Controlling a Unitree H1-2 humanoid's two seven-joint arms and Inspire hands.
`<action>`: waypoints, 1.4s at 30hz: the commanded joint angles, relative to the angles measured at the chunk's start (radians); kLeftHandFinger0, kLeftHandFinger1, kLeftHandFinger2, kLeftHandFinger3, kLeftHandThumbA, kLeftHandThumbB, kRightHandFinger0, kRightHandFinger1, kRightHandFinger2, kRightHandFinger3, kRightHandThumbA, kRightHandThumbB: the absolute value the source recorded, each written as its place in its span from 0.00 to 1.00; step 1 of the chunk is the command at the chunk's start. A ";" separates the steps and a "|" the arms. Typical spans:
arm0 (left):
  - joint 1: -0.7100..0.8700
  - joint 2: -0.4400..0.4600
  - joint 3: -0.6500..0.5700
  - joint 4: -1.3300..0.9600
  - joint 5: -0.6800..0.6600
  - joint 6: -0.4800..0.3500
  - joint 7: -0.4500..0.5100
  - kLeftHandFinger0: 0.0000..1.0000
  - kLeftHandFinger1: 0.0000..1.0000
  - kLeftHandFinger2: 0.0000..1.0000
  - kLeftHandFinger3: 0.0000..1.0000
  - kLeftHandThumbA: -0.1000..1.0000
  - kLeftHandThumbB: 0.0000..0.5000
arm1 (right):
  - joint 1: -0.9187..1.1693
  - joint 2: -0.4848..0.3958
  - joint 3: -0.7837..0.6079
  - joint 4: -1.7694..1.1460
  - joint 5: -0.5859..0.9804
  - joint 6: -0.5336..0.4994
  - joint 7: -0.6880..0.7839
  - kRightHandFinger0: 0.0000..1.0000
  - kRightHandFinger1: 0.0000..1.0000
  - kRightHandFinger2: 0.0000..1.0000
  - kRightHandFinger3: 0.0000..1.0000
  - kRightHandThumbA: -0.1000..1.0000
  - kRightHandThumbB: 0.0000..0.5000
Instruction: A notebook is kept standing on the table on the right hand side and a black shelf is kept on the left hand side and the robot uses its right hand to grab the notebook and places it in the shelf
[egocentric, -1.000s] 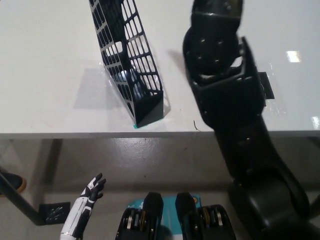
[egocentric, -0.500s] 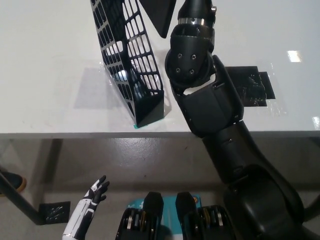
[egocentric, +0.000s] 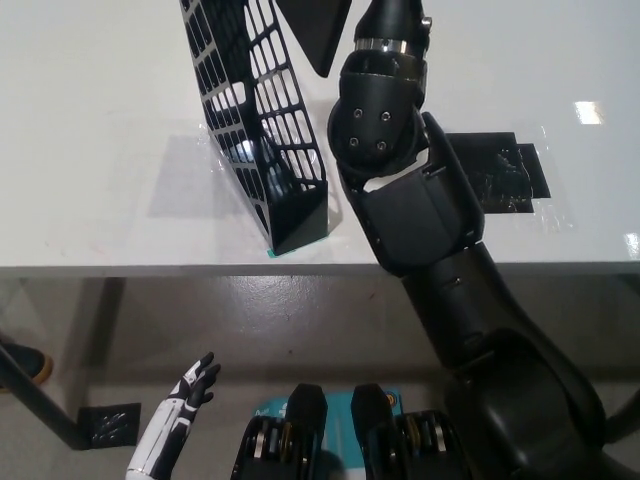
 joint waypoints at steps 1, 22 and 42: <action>-0.006 0.007 -0.002 -0.015 0.020 -0.018 0.010 1.00 1.00 1.00 1.00 1.00 0.35 | -0.092 0.014 -0.020 -0.088 0.017 -0.019 -0.021 0.00 0.09 0.58 0.68 0.00 0.19; -0.016 0.010 -0.007 -0.006 0.037 -0.007 0.002 1.00 1.00 1.00 1.00 1.00 0.38 | -0.093 0.054 -0.022 0.014 0.025 -0.043 -0.049 0.00 0.02 0.53 0.66 0.00 0.17; -0.019 0.010 -0.013 -0.012 -0.003 0.003 -0.028 1.00 1.00 1.00 1.00 1.00 0.33 | -0.092 0.095 -0.041 0.262 0.085 -0.133 -0.090 0.00 0.02 0.56 0.68 0.00 0.23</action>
